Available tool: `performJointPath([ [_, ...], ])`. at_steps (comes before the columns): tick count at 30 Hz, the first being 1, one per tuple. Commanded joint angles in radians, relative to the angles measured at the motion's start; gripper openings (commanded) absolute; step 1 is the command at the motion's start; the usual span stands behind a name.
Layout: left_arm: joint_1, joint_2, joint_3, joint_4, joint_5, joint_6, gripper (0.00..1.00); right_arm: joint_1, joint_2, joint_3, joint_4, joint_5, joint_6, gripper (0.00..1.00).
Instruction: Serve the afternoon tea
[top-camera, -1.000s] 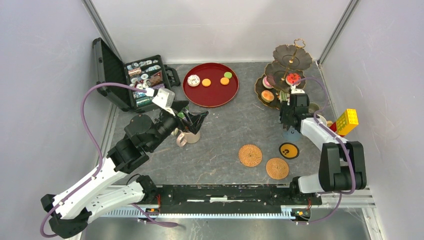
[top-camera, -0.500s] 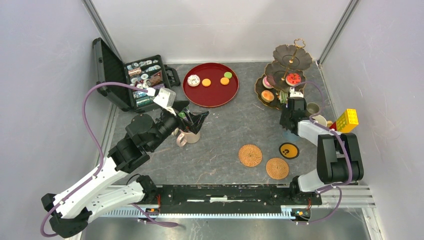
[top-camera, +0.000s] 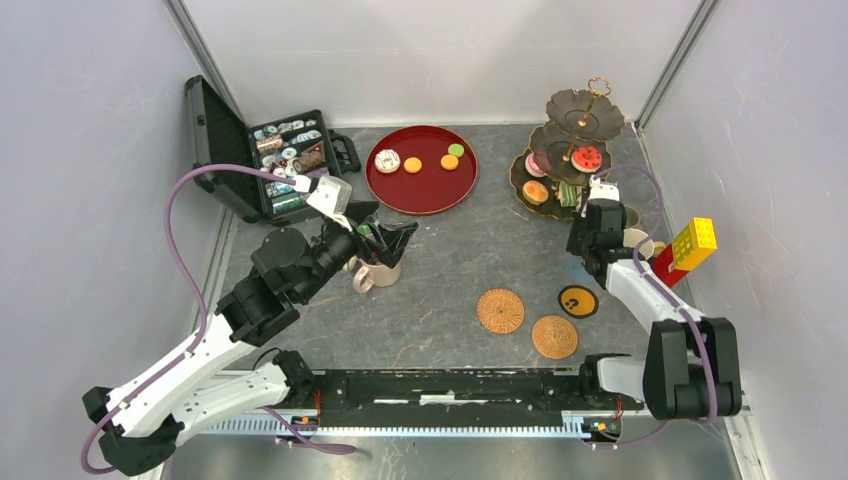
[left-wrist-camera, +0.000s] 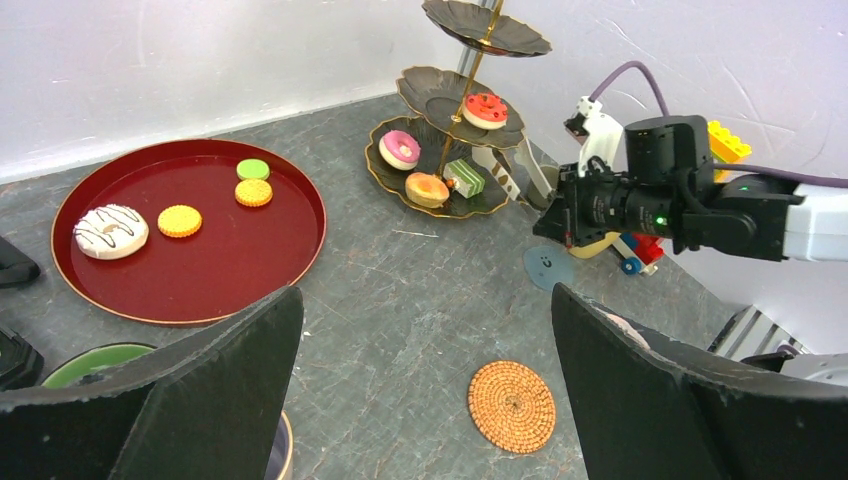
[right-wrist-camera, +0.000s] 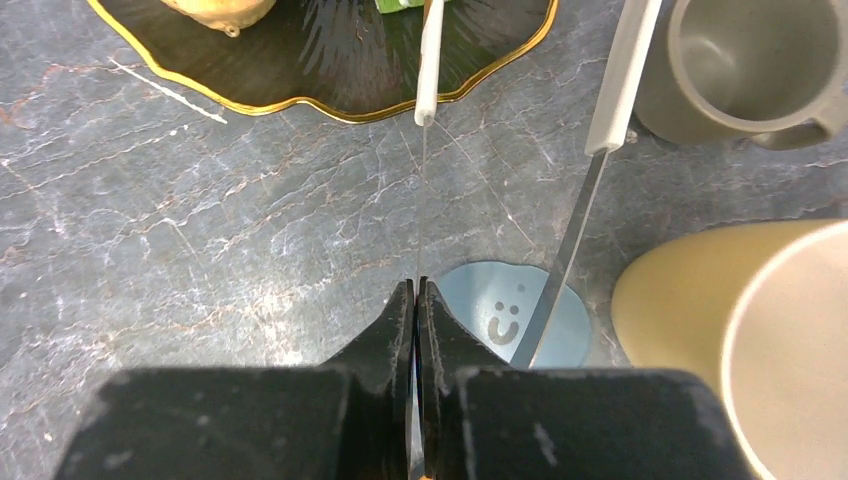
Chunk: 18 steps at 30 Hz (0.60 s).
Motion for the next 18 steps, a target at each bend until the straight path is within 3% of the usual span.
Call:
performJointPath([
  [1, -0.003, -0.007, 0.030, 0.032, 0.016, 0.027, 1.00, 0.003, -0.100, -0.012, -0.084, -0.025, -0.002, 0.02],
  [13, -0.003, -0.005, 0.030, 0.033, 0.022, 0.020, 1.00, 0.148, -0.353, -0.098, -0.245, -0.059, 0.096, 0.00],
  [18, -0.002, -0.004, 0.032, 0.032, 0.026, 0.020, 1.00, 0.288, -0.397, -0.180, -0.140, -0.148, 0.143, 0.00],
])
